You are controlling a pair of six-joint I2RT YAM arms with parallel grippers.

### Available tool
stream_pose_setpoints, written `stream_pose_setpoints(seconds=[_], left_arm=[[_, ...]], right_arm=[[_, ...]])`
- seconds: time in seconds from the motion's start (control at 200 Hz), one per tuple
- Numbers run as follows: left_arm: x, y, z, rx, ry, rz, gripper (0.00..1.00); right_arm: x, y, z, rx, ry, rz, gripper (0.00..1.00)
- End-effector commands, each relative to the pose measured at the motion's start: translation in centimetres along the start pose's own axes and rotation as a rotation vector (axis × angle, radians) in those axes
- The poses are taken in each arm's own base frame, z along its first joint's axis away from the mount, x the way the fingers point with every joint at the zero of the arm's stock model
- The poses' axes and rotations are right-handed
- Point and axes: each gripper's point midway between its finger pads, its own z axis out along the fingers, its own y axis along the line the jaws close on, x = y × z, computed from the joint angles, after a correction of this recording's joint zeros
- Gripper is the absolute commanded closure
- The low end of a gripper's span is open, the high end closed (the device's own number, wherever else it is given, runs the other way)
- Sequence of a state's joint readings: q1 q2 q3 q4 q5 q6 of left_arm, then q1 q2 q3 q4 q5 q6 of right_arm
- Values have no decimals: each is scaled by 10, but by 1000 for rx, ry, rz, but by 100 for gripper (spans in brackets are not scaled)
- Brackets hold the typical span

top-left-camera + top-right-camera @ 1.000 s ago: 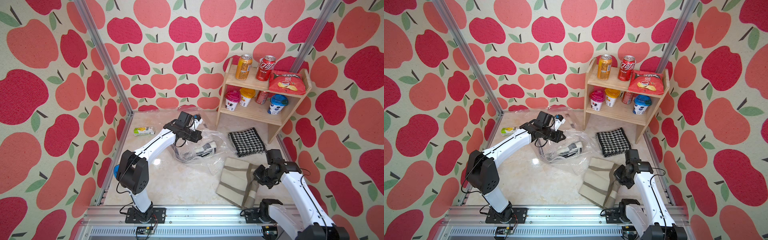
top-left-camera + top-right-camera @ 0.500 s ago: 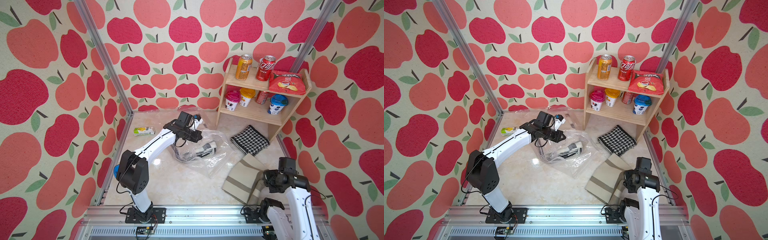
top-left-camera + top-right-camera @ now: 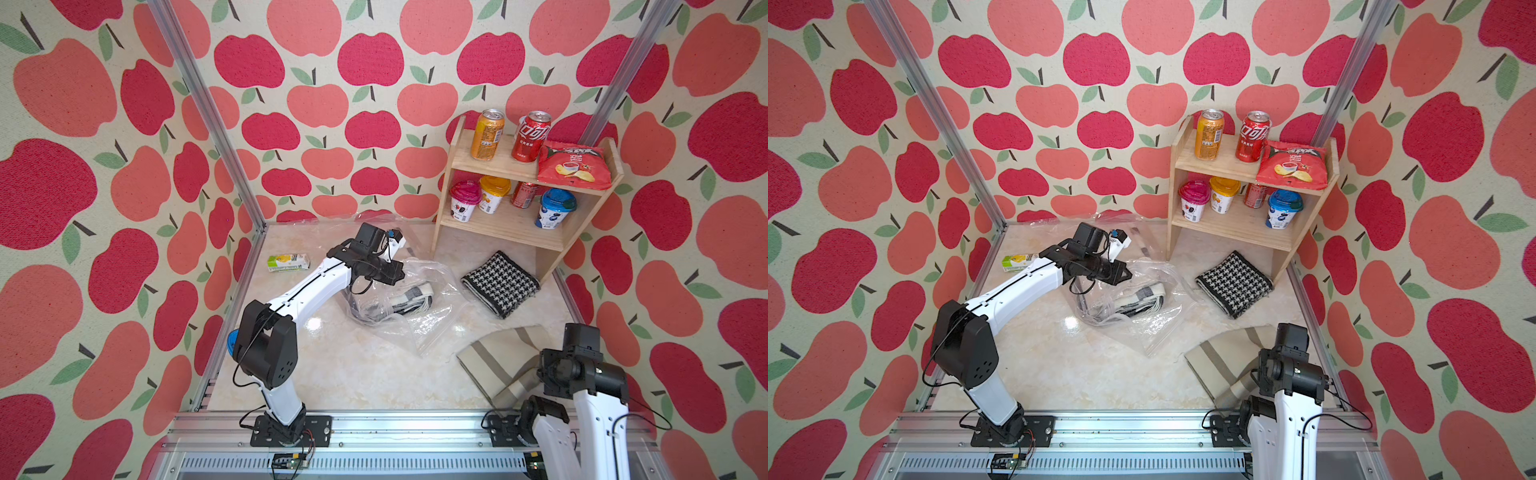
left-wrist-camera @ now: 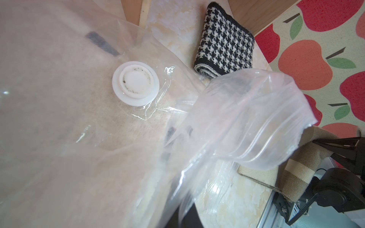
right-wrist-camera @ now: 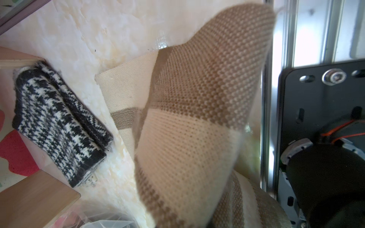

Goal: Take the scarf out of the vacuum bag
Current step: Adjust the scarf at the center of the board.

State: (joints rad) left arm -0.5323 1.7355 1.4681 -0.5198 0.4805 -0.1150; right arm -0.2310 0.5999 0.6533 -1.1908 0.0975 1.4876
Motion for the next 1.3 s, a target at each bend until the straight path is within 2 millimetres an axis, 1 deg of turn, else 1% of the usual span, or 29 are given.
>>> stream_pose_setpoints(seconds=[0.0, 0.24, 0.44, 0.525, 0.69, 0.825, 0.92, 1.08, 1.19, 1.296], left_arm=[[-1, 2, 5, 10, -6, -3, 100], [-1, 2, 4, 13, -8, -4, 100], [0, 3, 7, 14, -3, -8, 100], [0, 2, 6, 15, -2, -7, 100], [1, 4, 6, 6, 0, -3, 100], [2, 5, 6, 2, 3, -5, 100], [2, 5, 8, 5, 6, -6, 100], [2, 5, 8, 7, 6, -9, 100], [1, 5, 7, 5, 5, -8, 100], [2, 5, 8, 7, 8, -8, 100]], right_arm=[[-15, 4, 12, 24, -62, 56, 100], [-31, 10, 34, 7, -30, 196, 100], [-30, 20, 57, -52, 41, 329, 100], [-31, 30, 67, -97, 63, 361, 100], [-35, 34, 81, -81, 78, 422, 100], [-43, 35, 84, -99, 59, 488, 100], [-53, 36, 85, -112, 50, 538, 100], [-69, 30, 85, -116, 49, 602, 100], [-80, 31, 84, -125, 30, 594, 100], [-82, 38, 86, -104, 60, 535, 100]])
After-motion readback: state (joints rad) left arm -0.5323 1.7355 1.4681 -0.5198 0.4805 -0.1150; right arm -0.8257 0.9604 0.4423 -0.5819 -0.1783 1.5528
